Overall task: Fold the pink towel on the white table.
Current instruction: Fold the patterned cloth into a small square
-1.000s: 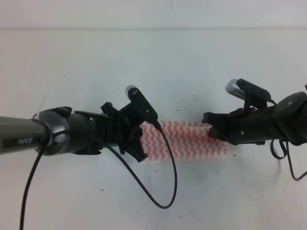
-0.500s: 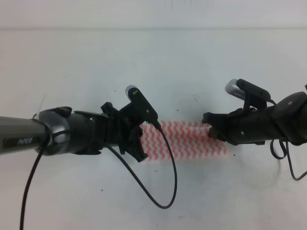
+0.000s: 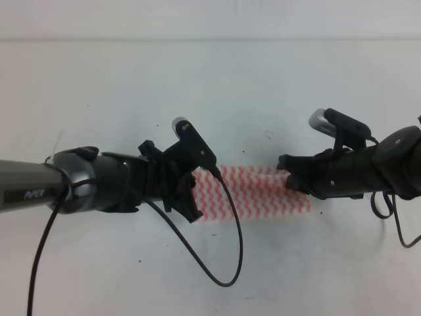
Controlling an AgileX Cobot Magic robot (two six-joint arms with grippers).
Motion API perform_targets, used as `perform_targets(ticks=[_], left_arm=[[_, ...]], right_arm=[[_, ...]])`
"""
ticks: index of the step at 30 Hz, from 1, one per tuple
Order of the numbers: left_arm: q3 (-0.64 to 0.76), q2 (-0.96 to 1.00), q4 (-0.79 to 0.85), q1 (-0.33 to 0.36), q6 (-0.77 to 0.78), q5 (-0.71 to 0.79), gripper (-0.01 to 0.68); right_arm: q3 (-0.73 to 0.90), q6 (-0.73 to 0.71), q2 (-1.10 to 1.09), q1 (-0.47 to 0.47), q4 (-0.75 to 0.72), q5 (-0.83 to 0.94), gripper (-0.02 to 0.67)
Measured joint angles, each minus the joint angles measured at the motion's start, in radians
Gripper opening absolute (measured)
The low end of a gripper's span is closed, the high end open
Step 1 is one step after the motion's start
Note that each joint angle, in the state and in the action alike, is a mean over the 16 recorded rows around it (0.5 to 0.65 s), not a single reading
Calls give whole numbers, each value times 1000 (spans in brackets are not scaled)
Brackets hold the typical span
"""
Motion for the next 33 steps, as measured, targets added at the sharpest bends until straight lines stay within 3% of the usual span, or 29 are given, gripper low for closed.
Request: perform_targets(ticks=[16, 33], left_arm=[[0, -9, 24, -1, 0, 1, 9], [-38, -11, 29, 0, -3, -47, 313]], right_arm=[[0, -1, -1, 0, -2, 2, -17], [0, -1, 0, 0, -2, 19, -17]])
